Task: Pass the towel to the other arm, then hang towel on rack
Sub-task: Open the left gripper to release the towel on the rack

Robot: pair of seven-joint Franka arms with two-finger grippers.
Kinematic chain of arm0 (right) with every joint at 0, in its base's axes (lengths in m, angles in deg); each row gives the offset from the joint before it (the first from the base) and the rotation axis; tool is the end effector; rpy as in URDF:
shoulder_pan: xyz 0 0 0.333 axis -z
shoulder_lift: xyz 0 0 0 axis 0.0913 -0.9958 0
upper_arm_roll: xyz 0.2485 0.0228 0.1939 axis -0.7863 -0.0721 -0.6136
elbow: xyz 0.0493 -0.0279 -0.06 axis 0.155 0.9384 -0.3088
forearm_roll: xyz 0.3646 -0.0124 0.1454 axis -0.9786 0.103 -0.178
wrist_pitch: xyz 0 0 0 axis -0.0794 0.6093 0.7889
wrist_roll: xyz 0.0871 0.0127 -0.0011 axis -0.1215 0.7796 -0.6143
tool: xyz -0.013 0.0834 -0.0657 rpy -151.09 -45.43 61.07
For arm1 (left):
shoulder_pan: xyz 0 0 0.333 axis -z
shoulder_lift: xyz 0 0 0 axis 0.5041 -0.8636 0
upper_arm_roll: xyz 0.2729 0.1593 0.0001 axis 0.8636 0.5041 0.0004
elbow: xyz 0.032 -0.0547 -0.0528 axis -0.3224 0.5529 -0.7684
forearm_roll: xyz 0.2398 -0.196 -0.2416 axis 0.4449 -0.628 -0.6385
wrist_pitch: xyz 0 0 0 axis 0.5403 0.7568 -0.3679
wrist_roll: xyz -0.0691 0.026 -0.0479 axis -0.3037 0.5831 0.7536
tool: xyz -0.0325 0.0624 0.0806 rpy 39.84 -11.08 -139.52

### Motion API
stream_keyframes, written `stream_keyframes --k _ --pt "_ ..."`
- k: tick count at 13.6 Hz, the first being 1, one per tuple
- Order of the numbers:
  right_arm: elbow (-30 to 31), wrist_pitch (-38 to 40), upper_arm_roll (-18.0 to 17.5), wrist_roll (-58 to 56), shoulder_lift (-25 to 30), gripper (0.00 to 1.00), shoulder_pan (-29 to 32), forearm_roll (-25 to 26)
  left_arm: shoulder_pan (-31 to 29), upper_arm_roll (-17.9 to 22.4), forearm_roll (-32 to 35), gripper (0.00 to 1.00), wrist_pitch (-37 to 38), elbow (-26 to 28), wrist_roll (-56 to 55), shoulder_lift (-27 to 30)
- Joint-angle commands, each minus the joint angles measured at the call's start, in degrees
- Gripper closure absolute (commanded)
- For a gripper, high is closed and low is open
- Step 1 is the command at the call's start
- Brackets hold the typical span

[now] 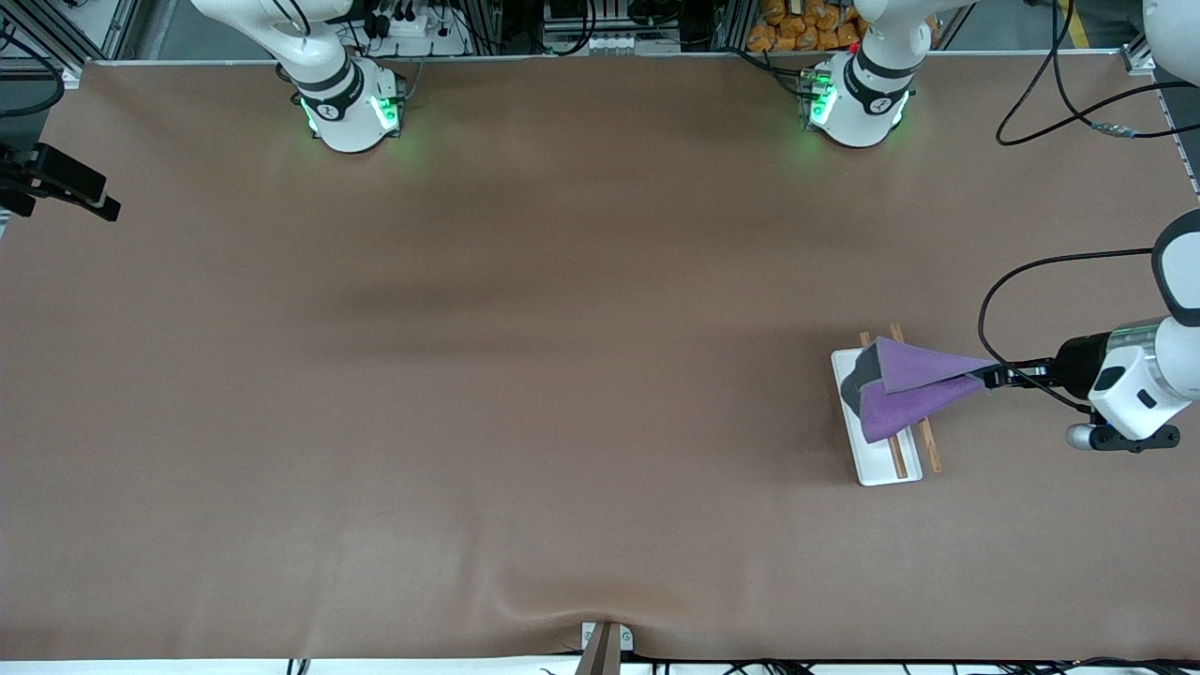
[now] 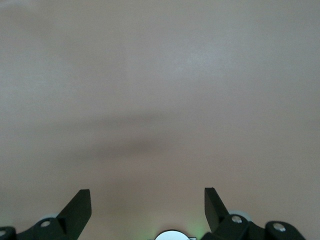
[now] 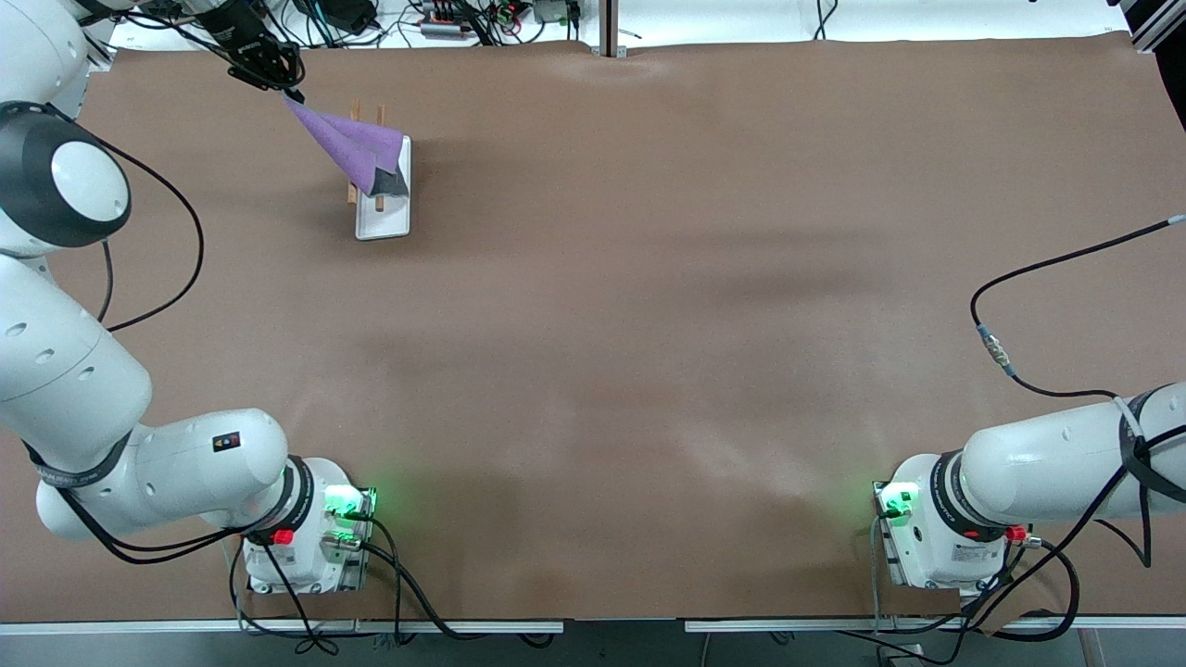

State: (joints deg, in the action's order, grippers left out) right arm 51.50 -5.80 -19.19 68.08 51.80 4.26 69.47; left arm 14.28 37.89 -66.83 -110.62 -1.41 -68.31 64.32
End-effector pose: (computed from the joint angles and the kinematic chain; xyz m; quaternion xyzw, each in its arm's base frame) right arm 0.5325 -0.0219 0.6765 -0.9984 0.0448 0.0297 0.0180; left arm 0.6647 0.0502 0.4123 0.9889 0.0169 -0.0777 0.1255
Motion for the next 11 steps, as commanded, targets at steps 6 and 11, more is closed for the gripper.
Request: stream_keyframes --k 6,11 --pt "0.1 -0.2 0.6 0.6 0.9 0.0 0.2 -0.8 -2.8 -0.6 0.6 0.77 -0.1 0.0 2.0 -1.0" --pt "0.1 -0.1 0.6 0.6 0.6 0.0 0.4 -1.0 -3.9 -0.6 1.1 0.0 0.3 -0.4 4.3 0.9"
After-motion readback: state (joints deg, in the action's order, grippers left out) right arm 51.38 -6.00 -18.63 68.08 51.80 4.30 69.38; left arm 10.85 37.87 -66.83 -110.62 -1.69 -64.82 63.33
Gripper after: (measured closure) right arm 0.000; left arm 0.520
